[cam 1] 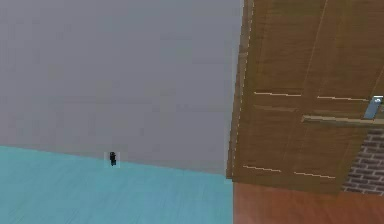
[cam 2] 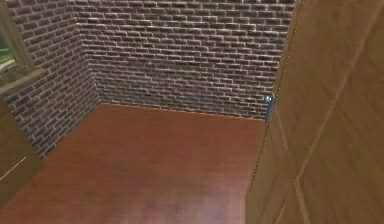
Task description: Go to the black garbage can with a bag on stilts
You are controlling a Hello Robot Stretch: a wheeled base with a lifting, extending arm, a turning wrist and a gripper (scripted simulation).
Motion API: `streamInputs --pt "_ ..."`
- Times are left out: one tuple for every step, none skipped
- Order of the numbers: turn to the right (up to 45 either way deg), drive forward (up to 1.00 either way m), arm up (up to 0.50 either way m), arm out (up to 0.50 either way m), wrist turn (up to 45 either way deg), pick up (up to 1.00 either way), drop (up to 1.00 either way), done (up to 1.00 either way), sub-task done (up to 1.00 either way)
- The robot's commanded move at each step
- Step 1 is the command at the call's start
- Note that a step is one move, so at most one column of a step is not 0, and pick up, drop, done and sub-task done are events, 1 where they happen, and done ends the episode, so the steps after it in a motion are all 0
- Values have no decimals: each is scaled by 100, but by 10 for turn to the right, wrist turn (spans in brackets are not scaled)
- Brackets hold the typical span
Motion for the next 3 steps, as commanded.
streamInputs --pt "90 0 0 0 0 0 0 0 0" --pt "0 20 0 0 0 0 0 0 0" --pt "-450 0 0 0 0 0 0 0 0"
